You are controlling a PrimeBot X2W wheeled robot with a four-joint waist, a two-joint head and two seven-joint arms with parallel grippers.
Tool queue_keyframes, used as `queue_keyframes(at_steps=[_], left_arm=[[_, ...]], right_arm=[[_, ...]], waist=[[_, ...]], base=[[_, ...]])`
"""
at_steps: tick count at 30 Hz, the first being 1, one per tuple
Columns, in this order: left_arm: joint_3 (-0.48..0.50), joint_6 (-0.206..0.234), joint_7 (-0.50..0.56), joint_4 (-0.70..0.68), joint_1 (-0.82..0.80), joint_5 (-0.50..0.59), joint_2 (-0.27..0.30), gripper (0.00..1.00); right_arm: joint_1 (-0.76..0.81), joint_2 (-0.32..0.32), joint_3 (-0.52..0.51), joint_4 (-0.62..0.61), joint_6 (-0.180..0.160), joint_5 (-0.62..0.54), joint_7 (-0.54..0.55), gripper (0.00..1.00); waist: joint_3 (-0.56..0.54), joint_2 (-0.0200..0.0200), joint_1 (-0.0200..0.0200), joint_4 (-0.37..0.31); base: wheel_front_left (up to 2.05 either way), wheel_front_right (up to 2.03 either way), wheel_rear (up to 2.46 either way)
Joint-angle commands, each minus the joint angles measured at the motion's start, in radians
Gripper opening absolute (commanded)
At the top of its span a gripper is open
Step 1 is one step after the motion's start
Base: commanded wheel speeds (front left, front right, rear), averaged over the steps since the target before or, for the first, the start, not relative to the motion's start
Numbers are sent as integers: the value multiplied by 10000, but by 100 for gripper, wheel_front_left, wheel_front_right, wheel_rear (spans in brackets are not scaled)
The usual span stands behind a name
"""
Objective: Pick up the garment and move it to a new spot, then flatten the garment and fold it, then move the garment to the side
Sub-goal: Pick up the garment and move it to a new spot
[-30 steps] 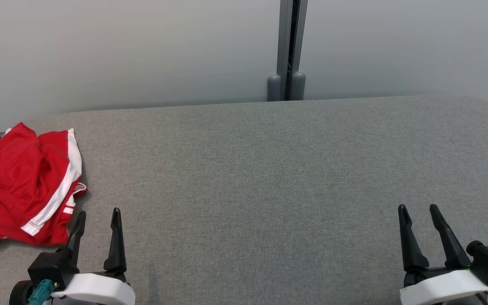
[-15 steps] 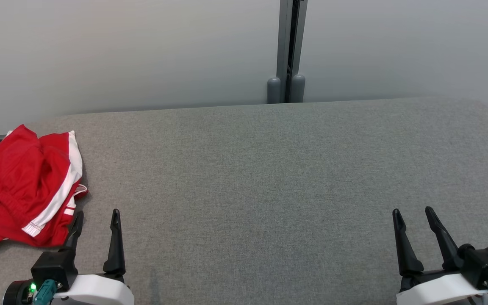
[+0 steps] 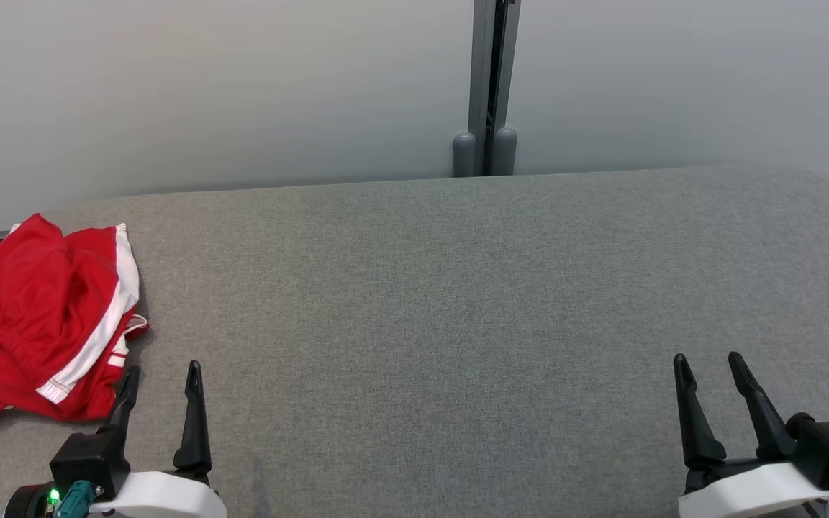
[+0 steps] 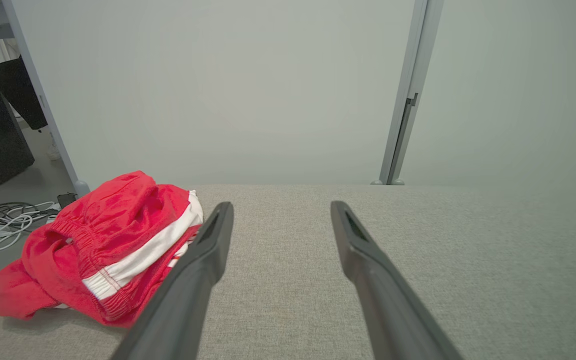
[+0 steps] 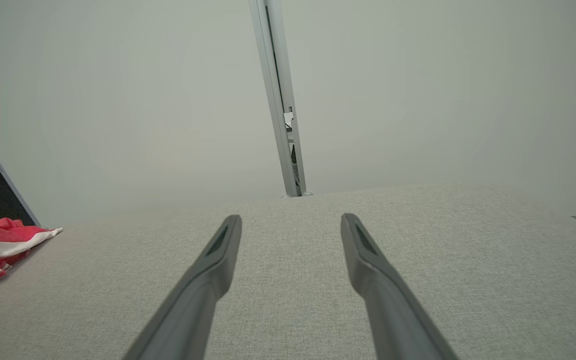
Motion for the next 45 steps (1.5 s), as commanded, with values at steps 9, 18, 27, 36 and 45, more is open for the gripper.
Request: queue_keyframes(at_steps=[9,18,27,36,45], left_arm=[[-21,100,-60,70,40,-92,103,100],[5,238,-125,167,-38,-159,155,100],[-39,305,-272,325,-22,-217,189,100],[15,385,-383,350,140,-319,238,100],[43,436,-404,380,97,-450,348,100]], right_arm=[[121,-74,-25,-160,22,-27,92,100],[170,-74,41,-96,22,70,107,100],[282,-74,26,80,22,108,50,100],[321,-74,87,154,22,148,-24,100],[346,-74,211,210,22,194,-95,100]], waist=[[-20,-1,0,41],[-13,-1,0,371],[-35,-1,0,1481],[47,-1,0,2614],[97,-1,0,3863]], base=[[0,0,0],[0,0,0],[0,0,0],[0,0,0],[0,0,0]])
